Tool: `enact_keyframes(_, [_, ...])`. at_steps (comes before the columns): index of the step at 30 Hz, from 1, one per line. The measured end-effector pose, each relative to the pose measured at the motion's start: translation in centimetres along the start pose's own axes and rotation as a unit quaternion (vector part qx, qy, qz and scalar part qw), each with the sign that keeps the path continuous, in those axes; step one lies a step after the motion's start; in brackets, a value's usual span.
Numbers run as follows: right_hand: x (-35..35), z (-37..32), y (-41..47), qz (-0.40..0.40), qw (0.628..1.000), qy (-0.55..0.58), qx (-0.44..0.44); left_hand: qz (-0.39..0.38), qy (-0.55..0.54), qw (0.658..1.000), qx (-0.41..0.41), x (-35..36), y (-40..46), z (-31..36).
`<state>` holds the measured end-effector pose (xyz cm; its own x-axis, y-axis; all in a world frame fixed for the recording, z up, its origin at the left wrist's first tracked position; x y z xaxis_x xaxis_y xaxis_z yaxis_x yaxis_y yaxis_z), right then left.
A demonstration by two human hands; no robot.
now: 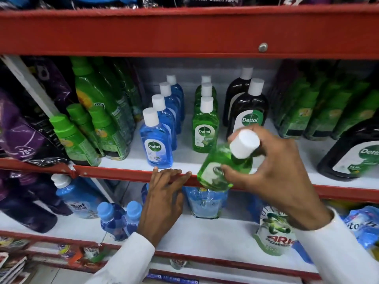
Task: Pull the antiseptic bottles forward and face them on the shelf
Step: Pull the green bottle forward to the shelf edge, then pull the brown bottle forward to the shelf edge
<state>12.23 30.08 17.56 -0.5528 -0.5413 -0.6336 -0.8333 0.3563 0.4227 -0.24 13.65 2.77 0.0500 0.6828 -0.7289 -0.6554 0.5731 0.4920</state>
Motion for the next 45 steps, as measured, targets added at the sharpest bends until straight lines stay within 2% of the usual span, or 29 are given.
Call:
enact_keyframes(3, [0.3,-1.0,3.4,0.000,0.999,-0.038,-0.017,-0.008,-0.002,1.000,-0.002,0.0,-0.1,-0.1])
enact_keyframes(10, [6.8,1.2,8.0,-0.109,0.990,-0.085,-0.019,-0.015,0.013,1.000,0.006,0.1,0.0,-0.1])
enact_keyframes(16, [8.1,2.6,8.7,-0.125,0.988,-0.091,-0.002,-0.017,0.077,0.997,0.024,0.1,-0.5,1.0])
enact_keyframes(19, [7.3,2.9,7.7,-0.115,0.992,-0.052,0.008,-0.027,0.110,0.993,0.024,0.9,-1.0,1.7])
enact_keyframes(21, [6.0,3.5,6.2,-0.068,0.998,0.001,0.005,-0.026,0.106,0.992,0.064,1.7,-1.2,2.9])
enact_keyframes(24, [3.1,6.2,2.3,0.074,0.997,0.032,0.012,-0.015,0.075,0.988,0.134,2.9,-1.0,5.5])
enact_keyframes(28, [-0.5,10.8,-3.5,0.267,0.960,-0.064,0.052,-0.021,0.047,0.983,0.177,5.0,-0.1,8.1])
enact_keyframes(32, [-3.9,14.7,-6.3,0.373,0.908,-0.147,0.124,-0.020,0.047,0.979,0.198,6.6,0.5,9.4])
enact_keyframes(37, [-8.1,19.9,-7.2,0.440,0.853,-0.153,0.235,-0.002,0.034,0.984,0.176,7.0,0.8,9.3])
enact_keyframes(41, [-9.8,24.1,-6.5,0.424,0.849,-0.118,0.295,-0.029,0.032,0.985,0.168,7.0,0.8,9.5])
enact_keyframes(45, [-11.2,25.3,-5.9,0.436,0.848,-0.076,0.292,-0.060,0.040,0.985,0.157,6.9,0.8,9.2])
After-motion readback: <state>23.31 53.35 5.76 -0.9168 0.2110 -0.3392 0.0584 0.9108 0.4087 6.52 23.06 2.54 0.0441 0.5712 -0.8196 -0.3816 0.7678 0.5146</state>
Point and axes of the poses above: each hand's wrist, its own y-axis towards the middle knuckle, its own x-axis out of the palm, z = x × y, the point moved 9 cm from there along y, towards the middle knuckle, and after that the axes turned 2 degrees about x, right-handed, at the moved point
